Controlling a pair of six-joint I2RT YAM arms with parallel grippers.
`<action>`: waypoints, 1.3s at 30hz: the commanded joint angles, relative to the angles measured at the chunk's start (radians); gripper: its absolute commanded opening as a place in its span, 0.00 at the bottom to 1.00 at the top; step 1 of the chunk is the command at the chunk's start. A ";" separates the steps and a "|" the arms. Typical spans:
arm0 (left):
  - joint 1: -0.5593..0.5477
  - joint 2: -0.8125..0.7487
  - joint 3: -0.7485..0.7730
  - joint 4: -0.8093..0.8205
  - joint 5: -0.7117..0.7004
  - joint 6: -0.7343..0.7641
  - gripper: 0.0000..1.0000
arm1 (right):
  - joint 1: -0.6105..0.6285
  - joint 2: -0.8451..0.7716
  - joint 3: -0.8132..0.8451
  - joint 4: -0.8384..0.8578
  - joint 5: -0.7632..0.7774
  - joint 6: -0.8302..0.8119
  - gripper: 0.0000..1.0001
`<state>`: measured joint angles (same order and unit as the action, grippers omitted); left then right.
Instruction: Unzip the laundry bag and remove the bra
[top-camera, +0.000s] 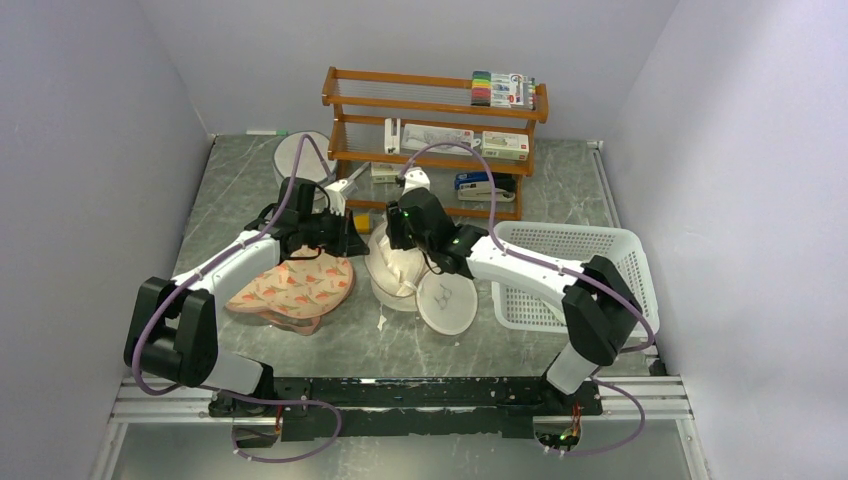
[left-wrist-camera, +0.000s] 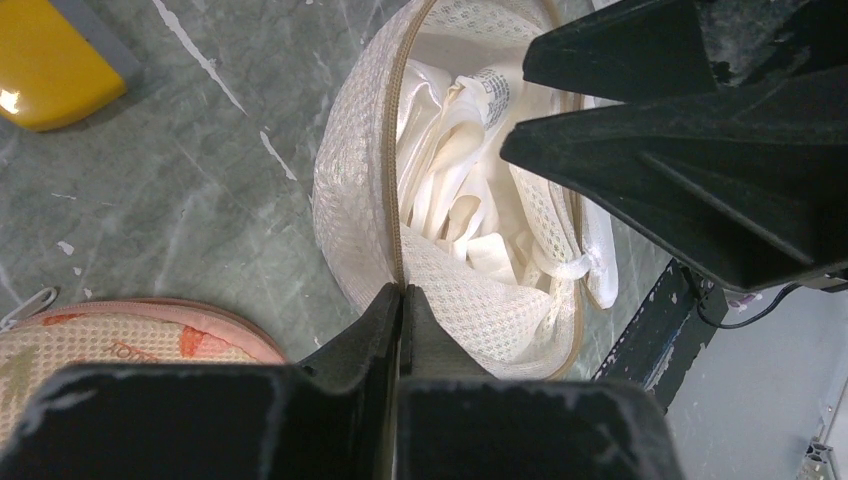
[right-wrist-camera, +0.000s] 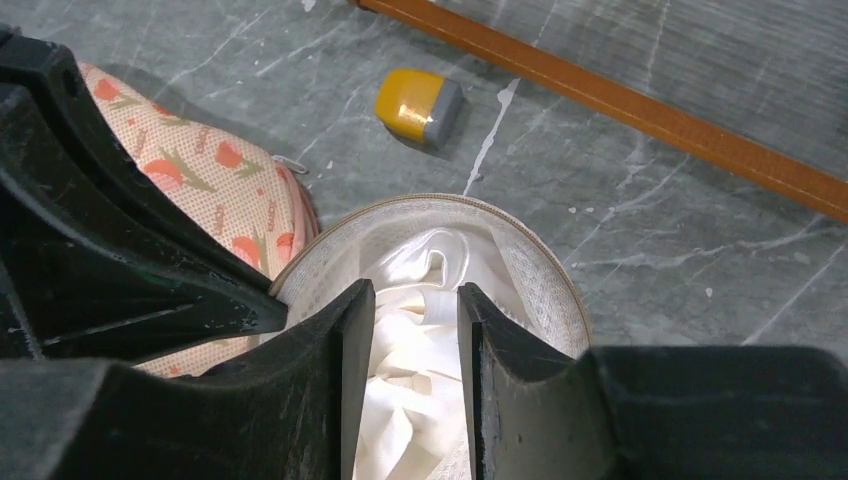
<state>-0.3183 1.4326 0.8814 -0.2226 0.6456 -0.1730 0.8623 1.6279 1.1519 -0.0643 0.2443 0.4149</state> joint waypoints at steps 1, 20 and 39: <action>-0.007 -0.018 -0.004 0.004 0.036 0.017 0.07 | -0.004 0.027 0.022 0.011 0.021 0.002 0.36; -0.001 -0.013 0.006 0.000 0.034 0.036 0.07 | -0.003 0.069 0.013 0.003 0.003 -0.023 0.33; -0.002 -0.040 -0.005 -0.003 0.039 0.038 0.07 | -0.003 -0.067 -0.034 0.010 -0.021 -0.038 0.00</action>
<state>-0.3180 1.4303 0.8814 -0.2256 0.6518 -0.1535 0.8619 1.6604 1.1324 -0.0780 0.2459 0.3916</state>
